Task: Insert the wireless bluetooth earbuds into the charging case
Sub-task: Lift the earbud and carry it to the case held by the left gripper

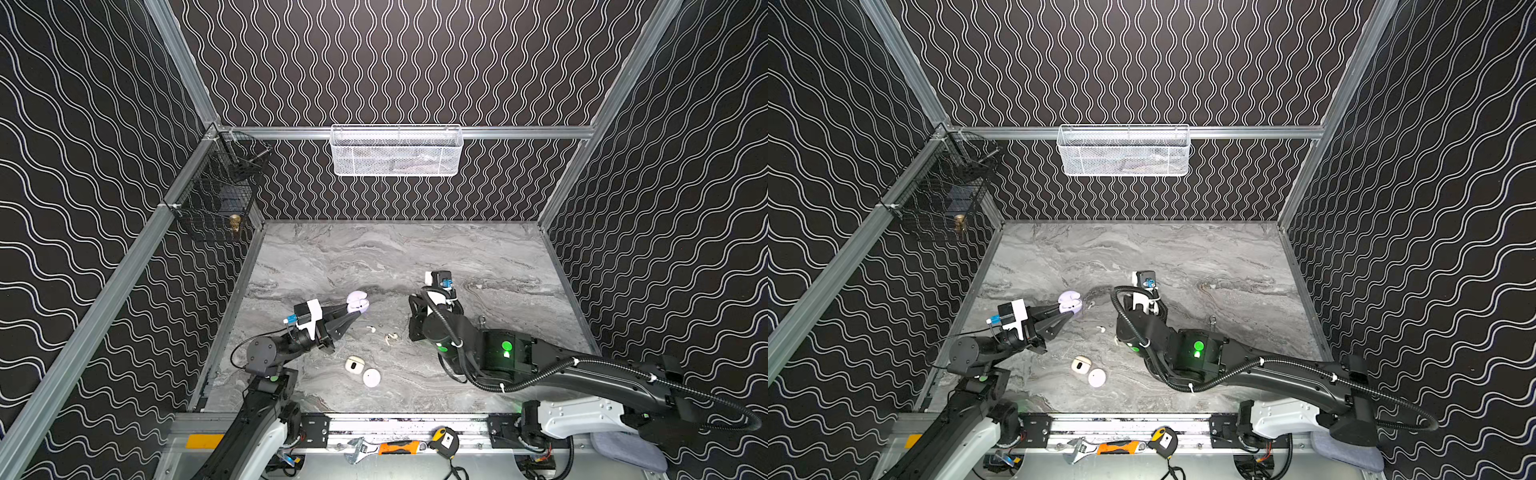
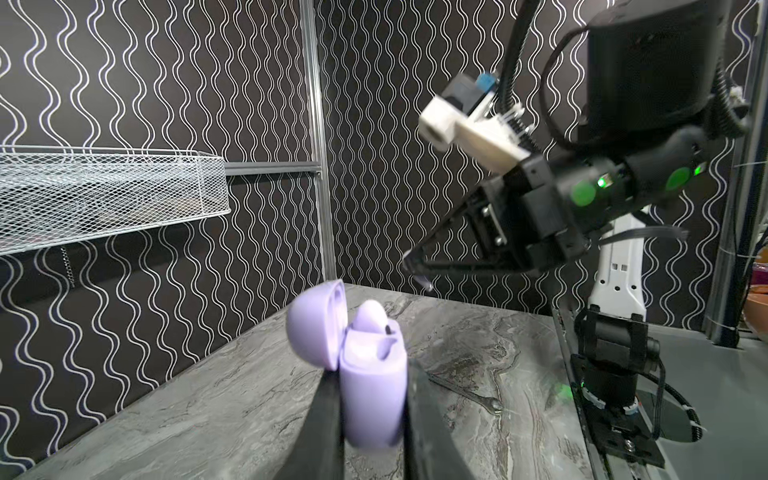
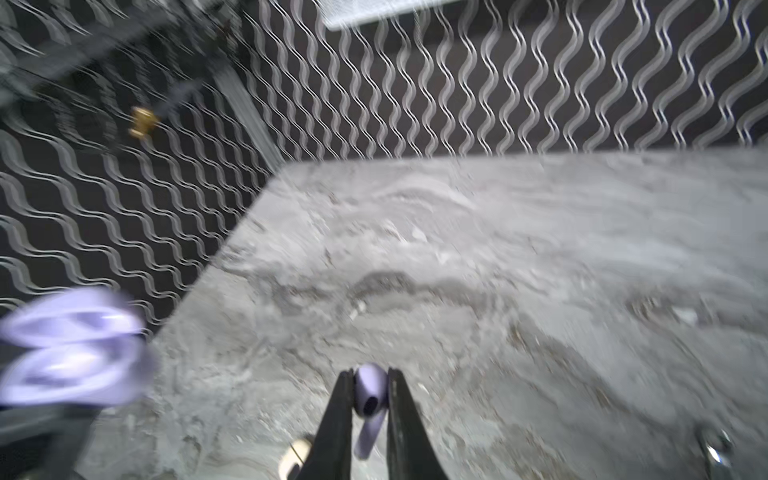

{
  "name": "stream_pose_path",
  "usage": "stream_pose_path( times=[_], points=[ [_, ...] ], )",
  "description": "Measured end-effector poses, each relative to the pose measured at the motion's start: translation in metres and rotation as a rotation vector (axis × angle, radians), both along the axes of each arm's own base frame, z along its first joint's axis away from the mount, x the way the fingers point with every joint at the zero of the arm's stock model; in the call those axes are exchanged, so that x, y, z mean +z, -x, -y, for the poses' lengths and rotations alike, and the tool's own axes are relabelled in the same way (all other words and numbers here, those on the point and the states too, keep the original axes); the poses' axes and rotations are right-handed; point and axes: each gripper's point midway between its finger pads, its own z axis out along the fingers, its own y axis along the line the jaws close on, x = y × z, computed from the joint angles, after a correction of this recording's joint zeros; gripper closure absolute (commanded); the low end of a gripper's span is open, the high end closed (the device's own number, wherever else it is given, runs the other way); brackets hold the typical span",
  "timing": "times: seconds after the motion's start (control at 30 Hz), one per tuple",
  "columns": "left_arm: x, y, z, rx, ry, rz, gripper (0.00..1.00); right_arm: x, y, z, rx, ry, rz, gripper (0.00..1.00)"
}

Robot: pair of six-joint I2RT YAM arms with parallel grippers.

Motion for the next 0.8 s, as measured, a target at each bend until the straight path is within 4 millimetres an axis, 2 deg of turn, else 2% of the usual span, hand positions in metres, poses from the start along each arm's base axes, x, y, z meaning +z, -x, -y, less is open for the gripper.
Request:
stream_pose_path(
  times=[0.13, 0.27, 0.43, 0.6, 0.8],
  points=[
    [0.001, 0.000, -0.002, 0.013, 0.003, 0.000, 1.00, 0.033, 0.014, -0.015, 0.088, -0.063, 0.116, 0.90],
    [0.005, 0.001, -0.004, 0.027, 0.010, 0.006, 1.00, 0.054, 0.032, -0.041, 0.240, -0.104, 0.227, 0.90],
    [0.006, 0.001, -0.006, 0.042, 0.014, -0.005, 1.00, 0.075, 0.042, -0.068, 0.343, -0.126, 0.339, 0.90],
    [0.010, 0.002, -0.008, 0.060, 0.022, -0.006, 1.00, 0.079, 0.049, -0.089, 0.419, -0.116, 0.419, 0.91],
    [0.010, -0.002, -0.009, 0.072, 0.028, -0.024, 1.00, 0.069, 0.050, -0.105, 0.442, -0.086, 0.485, 0.92]
  ],
)
